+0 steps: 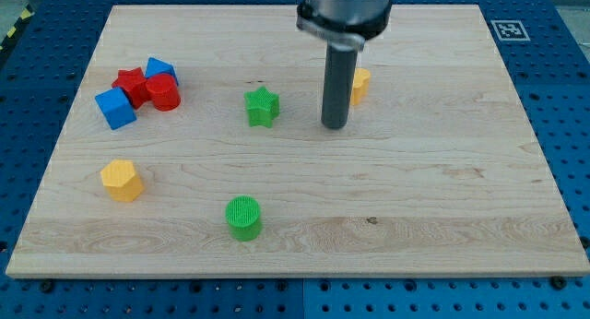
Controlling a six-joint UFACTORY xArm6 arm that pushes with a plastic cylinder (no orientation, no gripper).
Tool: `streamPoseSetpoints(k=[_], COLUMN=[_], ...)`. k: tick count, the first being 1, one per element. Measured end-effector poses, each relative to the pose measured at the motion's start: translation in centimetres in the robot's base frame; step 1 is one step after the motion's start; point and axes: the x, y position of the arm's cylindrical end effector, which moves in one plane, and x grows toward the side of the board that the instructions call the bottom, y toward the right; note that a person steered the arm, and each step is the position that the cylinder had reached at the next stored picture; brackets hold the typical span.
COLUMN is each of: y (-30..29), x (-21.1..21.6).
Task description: Move the green circle below the heart diagonally
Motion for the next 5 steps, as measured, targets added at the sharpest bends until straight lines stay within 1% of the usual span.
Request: streamPoseSetpoints(k=[1, 2, 3, 4, 5], y=[-4.3, -10.0, -14.6, -16.0, -14.9], x=[2.6, 4.7, 8.7, 13.6, 16.4])
